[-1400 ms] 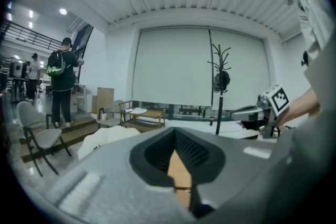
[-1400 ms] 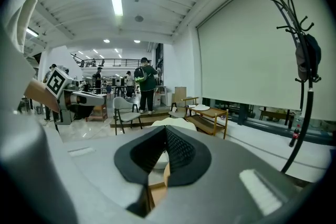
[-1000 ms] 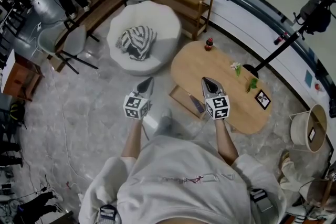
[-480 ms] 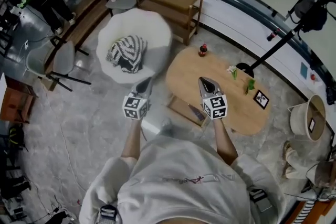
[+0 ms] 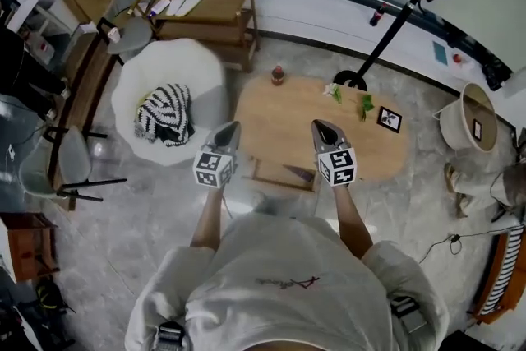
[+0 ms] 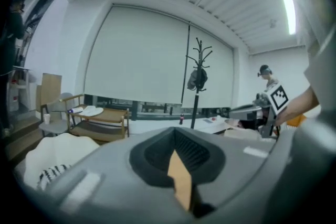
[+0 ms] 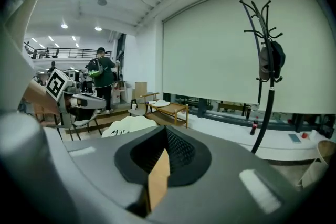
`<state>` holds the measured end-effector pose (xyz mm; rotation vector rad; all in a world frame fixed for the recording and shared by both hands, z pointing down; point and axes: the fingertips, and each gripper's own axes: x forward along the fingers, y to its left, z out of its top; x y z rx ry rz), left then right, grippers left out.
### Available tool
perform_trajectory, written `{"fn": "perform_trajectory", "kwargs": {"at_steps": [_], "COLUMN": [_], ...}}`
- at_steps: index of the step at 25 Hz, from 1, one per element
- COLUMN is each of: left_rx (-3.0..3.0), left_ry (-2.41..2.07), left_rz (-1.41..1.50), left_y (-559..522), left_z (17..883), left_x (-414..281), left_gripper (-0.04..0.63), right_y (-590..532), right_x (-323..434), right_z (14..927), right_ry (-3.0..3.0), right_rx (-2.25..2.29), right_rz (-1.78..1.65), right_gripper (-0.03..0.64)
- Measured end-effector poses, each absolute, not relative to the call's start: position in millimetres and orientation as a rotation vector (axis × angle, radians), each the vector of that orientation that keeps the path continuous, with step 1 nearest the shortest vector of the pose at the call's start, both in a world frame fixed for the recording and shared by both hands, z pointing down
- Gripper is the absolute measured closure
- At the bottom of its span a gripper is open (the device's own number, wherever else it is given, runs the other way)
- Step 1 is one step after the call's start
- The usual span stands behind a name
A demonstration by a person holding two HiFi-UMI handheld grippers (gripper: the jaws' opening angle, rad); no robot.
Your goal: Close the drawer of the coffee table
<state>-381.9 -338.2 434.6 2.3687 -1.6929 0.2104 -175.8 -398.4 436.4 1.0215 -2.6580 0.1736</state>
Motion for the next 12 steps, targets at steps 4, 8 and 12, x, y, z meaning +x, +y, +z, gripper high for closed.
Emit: {"fn": "perform_trajectory", "kwargs": {"at_steps": [4,8,12], "left_rx": [2.43,2.502,2.543], "left_ry": [-1.58,-1.473,-1.388], "left_rz": [0.231,0.255,0.288], "left_y": [-360,-370,-375], "left_z": [439,440,449], "left_x": [-367,-340,-325], "left_gripper": [0.597,0.597,0.597], "right_y": [-398,-395,-389], "right_x": [-160,-138,-123], "right_z": [440,446,450], "right_ry": [-2.622,-2.577,-2.546], "right_rx": [1.127,1.222,1.297], "right_rz": [0.205,0.235,0.249], "right_gripper": [0.612,0.612,0.612]}}
